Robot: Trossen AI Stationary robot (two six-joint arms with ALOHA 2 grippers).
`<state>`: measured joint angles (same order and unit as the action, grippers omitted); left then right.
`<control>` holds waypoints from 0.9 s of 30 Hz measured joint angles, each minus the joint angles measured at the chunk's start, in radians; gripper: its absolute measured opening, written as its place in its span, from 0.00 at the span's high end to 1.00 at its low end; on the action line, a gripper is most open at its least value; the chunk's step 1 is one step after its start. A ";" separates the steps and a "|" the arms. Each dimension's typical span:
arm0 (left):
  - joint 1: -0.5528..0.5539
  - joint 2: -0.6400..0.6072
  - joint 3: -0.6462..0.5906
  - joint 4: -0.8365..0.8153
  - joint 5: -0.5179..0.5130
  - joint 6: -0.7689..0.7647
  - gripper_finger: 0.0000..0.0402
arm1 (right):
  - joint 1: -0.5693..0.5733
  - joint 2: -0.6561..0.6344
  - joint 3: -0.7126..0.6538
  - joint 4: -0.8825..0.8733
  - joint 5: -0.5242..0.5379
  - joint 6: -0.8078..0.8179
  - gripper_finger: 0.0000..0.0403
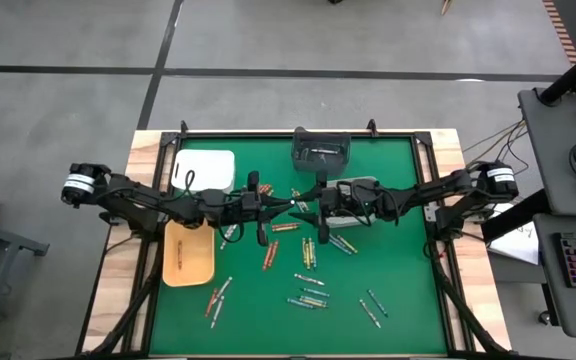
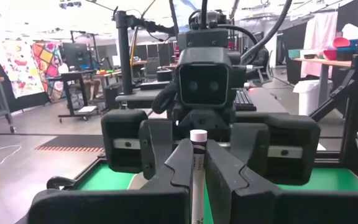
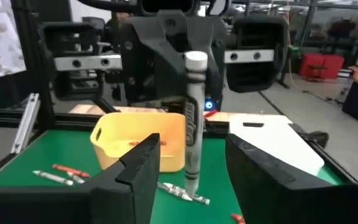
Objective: Sort crayons
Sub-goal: Put the white crayon into the black bin
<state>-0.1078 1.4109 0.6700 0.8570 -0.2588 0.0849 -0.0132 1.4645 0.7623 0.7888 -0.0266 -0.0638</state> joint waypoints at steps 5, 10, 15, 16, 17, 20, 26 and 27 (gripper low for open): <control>0.002 0.000 0.000 -0.002 -0.004 0.000 1.00 | 0.000 -0.002 0.003 0.007 0.053 -0.024 0.72; 0.002 -0.001 0.000 0.000 -0.043 0.003 1.00 | 0.000 -0.003 0.023 0.005 0.050 -0.034 0.84; 0.001 -0.002 0.000 0.003 -0.048 0.003 1.00 | 0.000 0.002 0.034 0.003 0.053 -0.034 0.96; 0.002 -0.002 0.000 0.006 -0.048 0.003 1.00 | 0.000 0.002 0.035 0.002 0.053 -0.034 0.96; 0.001 -0.002 0.000 0.007 -0.048 0.003 1.00 | 0.000 0.002 0.036 0.001 0.052 -0.033 0.96; 0.001 -0.002 0.000 0.001 -0.048 -0.019 0.97 | 0.000 0.002 0.036 -0.013 0.052 -0.005 0.97; 0.001 -0.002 0.000 0.000 -0.046 -0.021 0.87 | 0.000 0.000 0.036 -0.020 0.053 0.010 0.97; 0.001 -0.002 0.000 0.000 -0.045 -0.019 0.86 | 0.000 -0.001 0.036 -0.021 0.054 0.012 0.97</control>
<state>-0.1066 1.4094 0.6704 0.8572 -0.3042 0.0663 -0.0135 1.4631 0.7982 0.7673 0.0272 -0.0521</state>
